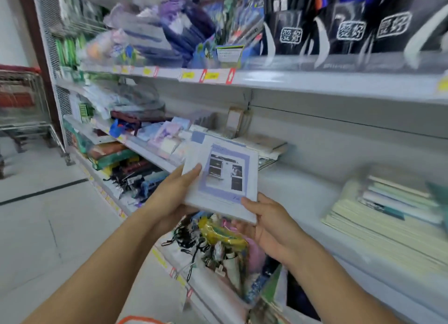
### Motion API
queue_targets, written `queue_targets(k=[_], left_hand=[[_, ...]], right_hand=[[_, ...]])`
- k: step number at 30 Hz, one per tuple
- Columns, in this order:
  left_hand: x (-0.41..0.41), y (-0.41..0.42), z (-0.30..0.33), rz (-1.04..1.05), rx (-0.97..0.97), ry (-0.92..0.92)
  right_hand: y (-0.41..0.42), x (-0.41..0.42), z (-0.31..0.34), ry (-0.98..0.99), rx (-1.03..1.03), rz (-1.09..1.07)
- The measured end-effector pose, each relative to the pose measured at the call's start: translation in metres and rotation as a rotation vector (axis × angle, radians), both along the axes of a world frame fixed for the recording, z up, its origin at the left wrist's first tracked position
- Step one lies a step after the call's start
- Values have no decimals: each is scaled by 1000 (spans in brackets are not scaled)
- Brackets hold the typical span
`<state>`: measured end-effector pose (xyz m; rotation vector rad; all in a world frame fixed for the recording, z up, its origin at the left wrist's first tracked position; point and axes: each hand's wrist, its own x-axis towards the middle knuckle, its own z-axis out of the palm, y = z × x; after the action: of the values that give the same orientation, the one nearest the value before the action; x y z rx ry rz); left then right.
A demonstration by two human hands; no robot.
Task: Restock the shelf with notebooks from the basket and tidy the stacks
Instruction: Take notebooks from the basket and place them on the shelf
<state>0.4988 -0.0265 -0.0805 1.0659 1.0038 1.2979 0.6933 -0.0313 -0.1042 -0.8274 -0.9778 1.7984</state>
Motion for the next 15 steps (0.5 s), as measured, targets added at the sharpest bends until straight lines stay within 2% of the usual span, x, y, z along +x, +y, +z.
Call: queue_targets(k=[2, 5, 8, 11, 15], left_hand=[[6, 15, 17, -43, -54, -54], [10, 35, 28, 44, -82, -67], [10, 44, 20, 56, -107, -58], [10, 51, 8, 51, -121, -5], [6, 58, -8, 69, -148, 29]], right_hand=[[22, 4, 14, 108, -48, -98], [86, 14, 35, 254, -125, -264], [159, 24, 53, 234, -117, -354], [212, 29, 61, 76, -102, -377], [226, 32, 57, -433, -39, -305]])
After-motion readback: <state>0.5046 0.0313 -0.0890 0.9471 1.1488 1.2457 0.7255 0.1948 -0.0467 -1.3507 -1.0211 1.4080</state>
